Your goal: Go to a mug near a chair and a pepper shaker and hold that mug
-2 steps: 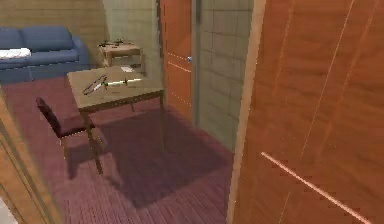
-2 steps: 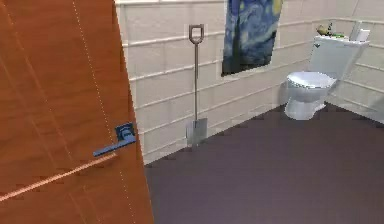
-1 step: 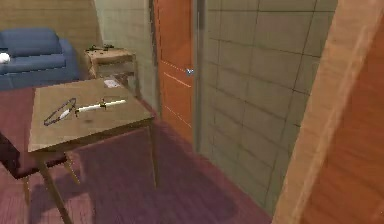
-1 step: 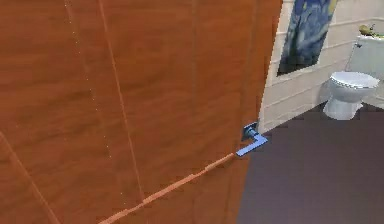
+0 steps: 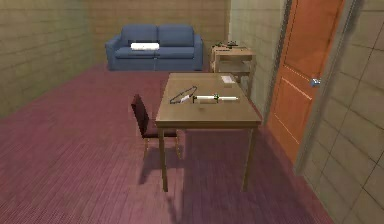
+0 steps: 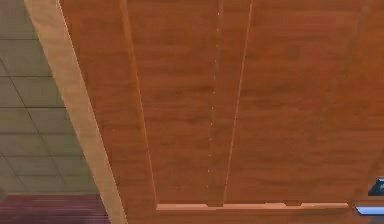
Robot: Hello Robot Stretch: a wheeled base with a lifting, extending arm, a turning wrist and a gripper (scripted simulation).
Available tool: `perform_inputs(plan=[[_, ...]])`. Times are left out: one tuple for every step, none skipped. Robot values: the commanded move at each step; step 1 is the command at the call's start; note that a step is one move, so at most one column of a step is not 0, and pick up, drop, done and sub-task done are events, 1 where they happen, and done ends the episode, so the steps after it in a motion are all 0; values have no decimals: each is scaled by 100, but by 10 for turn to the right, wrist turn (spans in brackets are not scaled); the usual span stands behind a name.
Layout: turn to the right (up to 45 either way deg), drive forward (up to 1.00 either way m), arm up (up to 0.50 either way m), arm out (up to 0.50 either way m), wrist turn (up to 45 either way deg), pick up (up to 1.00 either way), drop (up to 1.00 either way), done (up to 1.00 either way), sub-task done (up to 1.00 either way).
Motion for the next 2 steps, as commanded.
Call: perform_inputs(plan=[[0,30,0,0,0,0,0,0,0],[-450,0,0,0,0,0,0,0,0]])
